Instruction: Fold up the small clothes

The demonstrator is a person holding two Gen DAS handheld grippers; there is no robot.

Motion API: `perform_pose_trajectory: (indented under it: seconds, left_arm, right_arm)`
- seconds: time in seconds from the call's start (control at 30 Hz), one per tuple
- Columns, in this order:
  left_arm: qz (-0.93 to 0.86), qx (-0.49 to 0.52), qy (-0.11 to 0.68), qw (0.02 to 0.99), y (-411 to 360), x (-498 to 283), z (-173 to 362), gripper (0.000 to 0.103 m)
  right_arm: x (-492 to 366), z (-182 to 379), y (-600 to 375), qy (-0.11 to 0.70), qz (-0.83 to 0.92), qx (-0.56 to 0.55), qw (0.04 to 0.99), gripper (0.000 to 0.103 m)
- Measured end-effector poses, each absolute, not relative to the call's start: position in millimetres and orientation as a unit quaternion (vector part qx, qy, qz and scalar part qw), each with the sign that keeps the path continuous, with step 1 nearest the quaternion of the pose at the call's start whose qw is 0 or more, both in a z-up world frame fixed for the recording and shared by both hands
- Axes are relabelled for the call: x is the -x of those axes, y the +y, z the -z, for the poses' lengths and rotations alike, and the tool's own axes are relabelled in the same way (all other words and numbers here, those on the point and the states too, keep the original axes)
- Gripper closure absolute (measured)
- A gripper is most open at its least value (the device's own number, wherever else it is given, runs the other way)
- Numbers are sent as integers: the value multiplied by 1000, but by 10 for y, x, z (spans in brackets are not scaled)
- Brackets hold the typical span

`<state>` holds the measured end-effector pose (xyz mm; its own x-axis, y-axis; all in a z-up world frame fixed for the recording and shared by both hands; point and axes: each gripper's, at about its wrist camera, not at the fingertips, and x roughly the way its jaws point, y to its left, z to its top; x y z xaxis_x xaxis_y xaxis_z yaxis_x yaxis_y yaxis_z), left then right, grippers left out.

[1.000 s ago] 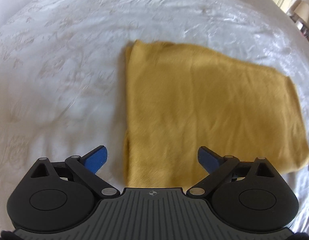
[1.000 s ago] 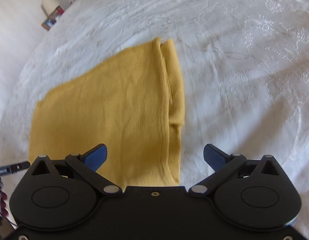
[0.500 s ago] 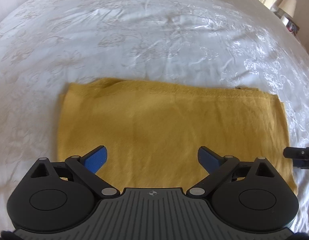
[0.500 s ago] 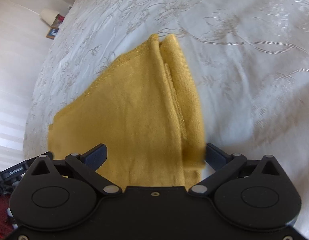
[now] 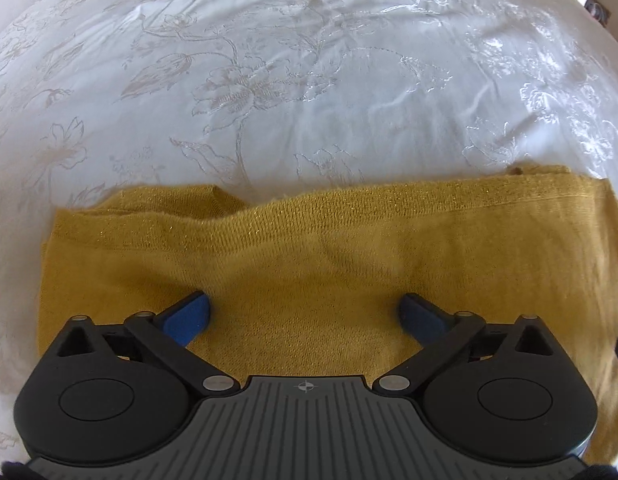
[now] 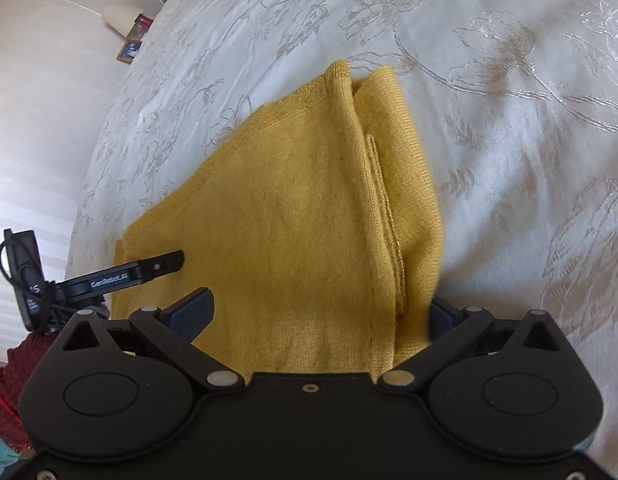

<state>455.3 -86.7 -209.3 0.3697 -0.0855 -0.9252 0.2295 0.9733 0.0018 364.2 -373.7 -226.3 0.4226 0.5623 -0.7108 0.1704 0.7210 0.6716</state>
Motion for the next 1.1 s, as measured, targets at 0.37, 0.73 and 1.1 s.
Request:
perform_pose_trajectory:
  seconds: [0.37, 0.73, 1.1]
  left_arm:
    - [92, -52, 562, 820, -844, -4623, 2151, 0]
    - [94, -49, 571, 814, -854, -4678, 2120, 0]
    - [65, -38, 579, 812, -908, -5016, 2065, 0]
  right_arm:
    - [-3496, 2318, -3995, 512, -154, -389, 750, 0]
    - [-3520, 2147, -3805, 553, -136, -299, 766, 58]
    - [-3475, 2100, -3742, 551, -121, -303, 768, 73]
